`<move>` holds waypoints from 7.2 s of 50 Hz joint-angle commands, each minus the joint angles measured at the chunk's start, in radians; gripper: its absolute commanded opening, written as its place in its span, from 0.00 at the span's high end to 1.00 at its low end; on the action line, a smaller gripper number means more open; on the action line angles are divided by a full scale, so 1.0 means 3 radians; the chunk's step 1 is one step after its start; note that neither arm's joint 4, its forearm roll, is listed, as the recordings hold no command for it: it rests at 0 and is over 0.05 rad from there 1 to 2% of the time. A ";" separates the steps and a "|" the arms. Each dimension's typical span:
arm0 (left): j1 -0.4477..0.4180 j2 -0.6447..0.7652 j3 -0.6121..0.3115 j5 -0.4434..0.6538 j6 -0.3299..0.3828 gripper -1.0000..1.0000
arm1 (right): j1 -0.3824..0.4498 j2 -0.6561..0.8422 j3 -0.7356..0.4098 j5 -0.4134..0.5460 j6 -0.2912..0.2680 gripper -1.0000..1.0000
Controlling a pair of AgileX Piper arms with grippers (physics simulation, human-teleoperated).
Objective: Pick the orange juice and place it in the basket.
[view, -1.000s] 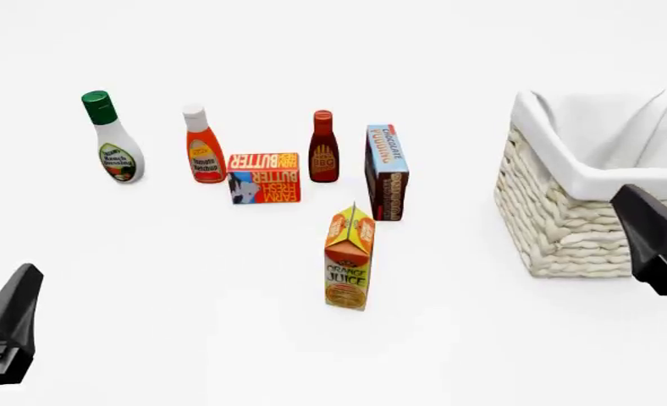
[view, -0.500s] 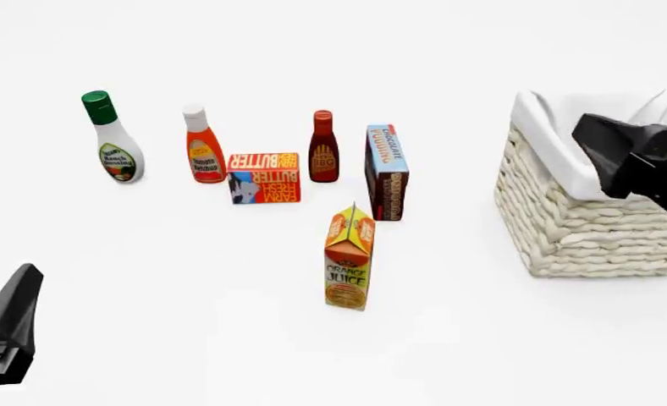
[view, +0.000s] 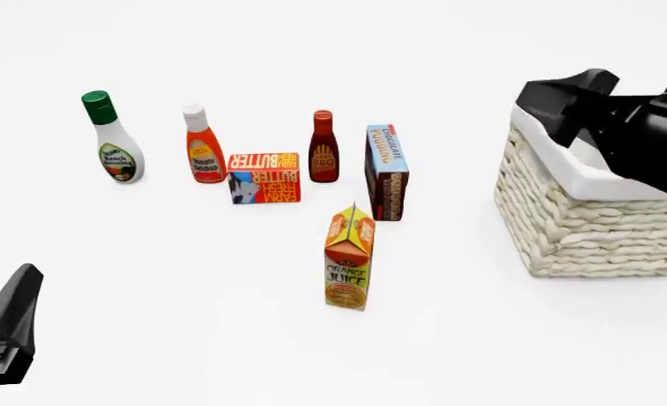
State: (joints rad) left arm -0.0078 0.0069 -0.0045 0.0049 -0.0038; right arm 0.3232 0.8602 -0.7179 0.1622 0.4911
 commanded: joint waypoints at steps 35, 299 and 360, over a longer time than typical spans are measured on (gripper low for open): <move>0.0007 -0.0017 0.0005 0.0006 0.0003 0.00 | 0.0537 0.0857 -0.0608 0.0630 0.1388 0.00; 0.0007 -0.0016 0.0005 0.0007 0.0003 0.00 | 0.1197 0.3546 -0.3307 0.3523 0.1127 0.00; 0.0007 -0.0017 0.0005 0.0006 0.0003 0.00 | 0.1147 0.3807 -0.3219 0.3336 0.0983 1.00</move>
State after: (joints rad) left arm -0.0077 0.0069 -0.0045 0.0049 -0.0039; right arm 0.6746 1.9977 -1.6700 1.1467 0.7960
